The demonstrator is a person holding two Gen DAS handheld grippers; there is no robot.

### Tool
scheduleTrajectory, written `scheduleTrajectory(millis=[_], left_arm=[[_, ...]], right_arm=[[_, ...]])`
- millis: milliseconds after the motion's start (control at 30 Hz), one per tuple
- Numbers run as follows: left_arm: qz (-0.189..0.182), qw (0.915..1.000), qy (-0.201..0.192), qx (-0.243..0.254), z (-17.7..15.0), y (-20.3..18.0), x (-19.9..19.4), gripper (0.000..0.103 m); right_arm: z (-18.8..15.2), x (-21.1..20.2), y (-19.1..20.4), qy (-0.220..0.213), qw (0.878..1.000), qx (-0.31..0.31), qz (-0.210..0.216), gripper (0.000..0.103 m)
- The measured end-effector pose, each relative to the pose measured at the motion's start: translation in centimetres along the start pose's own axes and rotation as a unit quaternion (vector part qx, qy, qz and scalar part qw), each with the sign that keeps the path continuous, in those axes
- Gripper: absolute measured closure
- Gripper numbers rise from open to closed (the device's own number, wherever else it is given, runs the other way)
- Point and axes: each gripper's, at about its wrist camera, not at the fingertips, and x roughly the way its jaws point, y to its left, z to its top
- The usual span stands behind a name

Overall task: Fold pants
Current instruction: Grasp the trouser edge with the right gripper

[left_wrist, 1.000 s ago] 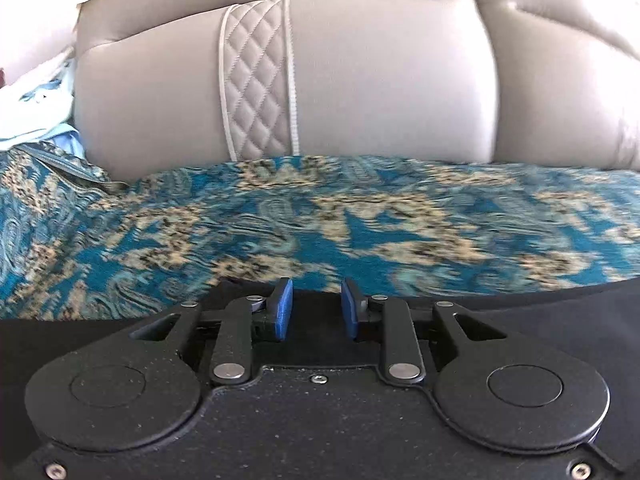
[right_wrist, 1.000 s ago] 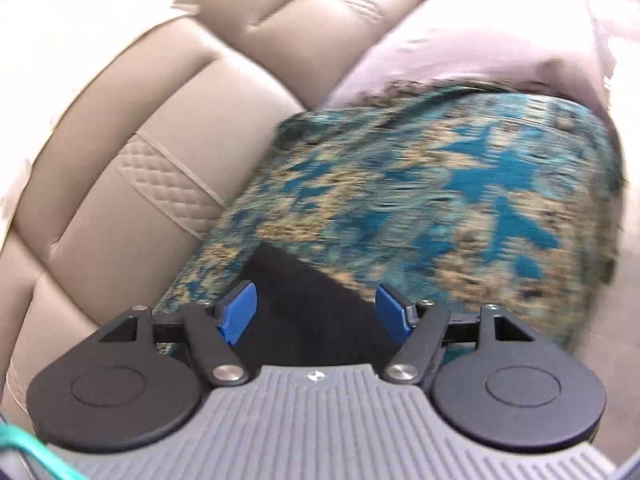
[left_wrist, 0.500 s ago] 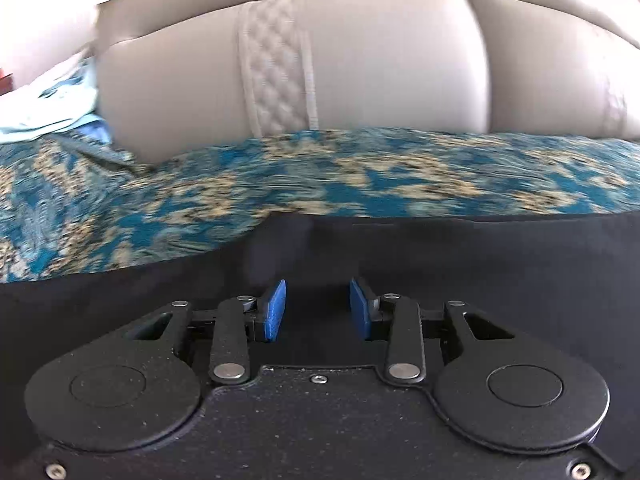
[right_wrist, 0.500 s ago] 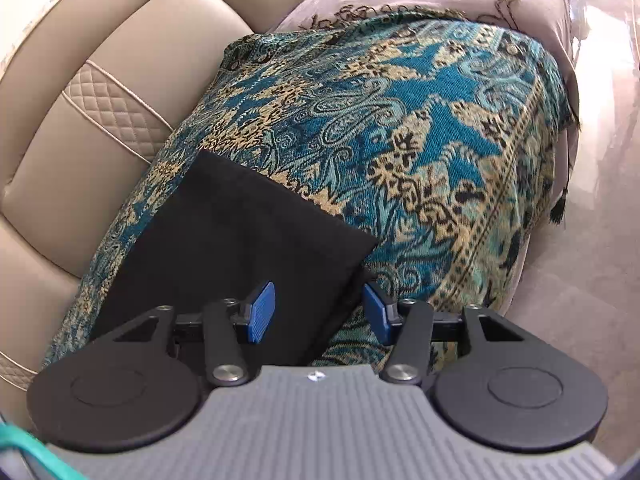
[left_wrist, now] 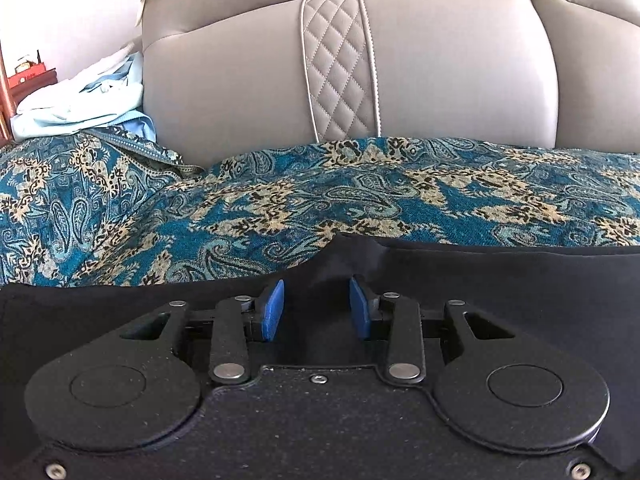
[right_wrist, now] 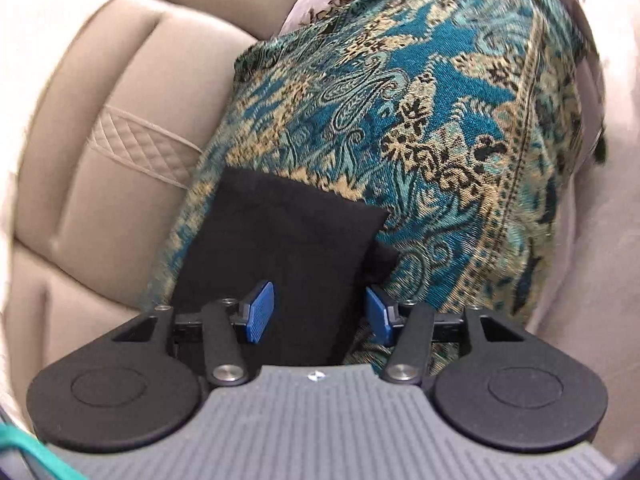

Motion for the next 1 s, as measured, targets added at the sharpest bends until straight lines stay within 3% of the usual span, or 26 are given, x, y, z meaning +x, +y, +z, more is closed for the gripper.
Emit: scheduleTrajectory(millis=[133, 267, 433, 567, 700, 767, 833, 900, 1000], left_arm=[[-0.008, 0.9999, 0.005, -0.011, 0.1, 0.4, 0.1, 0.067], [-0.020, 0.9991, 0.020, -0.032, 0.2, 1.1, -0.3, 0.068], [-0.043, 0.9980, 0.020, -0.042, -0.6, 2.7, -2.1, 0.066], [-0.061, 0.9951, 0.038, -0.068, -2.0, 4.1, -4.0, 0.060], [-0.068, 0.9952, 0.032, -0.063, -4.1, 4.5, -6.4, 0.055], [-0.072, 0.9952, 0.030, -0.060, -4.9, 4.5, -7.5, 0.054], [-0.079, 0.9943, 0.034, -0.062, -5.5, 4.6, -8.4, 0.053], [-0.084, 0.9936, 0.035, -0.067, -5.8, 4.8, -9.1, 0.053], [-0.090, 0.9917, 0.039, -0.083, -6.1, 5.6, -9.8, 0.053]], right_arm=[[0.4, 0.2, -1.4, -0.003, 0.998, 0.050, 0.040, 0.040], [0.1, 0.4, -1.1, -0.023, 0.998, 0.045, 0.046, 0.040], [-0.6, 1.2, 1.3, -0.048, 0.998, -0.044, 0.015, 0.035], [-1.9, 1.9, 4.1, -0.066, 0.987, -0.142, -0.041, 0.036], [-3.4, 2.7, 6.2, -0.090, 0.971, -0.208, -0.081, 0.052], [-3.9, 3.2, 6.9, -0.103, 0.964, -0.223, -0.107, 0.077], [-4.2, 3.2, 7.2, -0.112, 0.962, -0.220, -0.119, 0.093], [-4.3, 3.1, 7.5, -0.112, 0.968, -0.200, -0.106, 0.094], [-5.1, 3.1, 9.4, -0.117, 0.965, -0.213, -0.095, 0.096]])
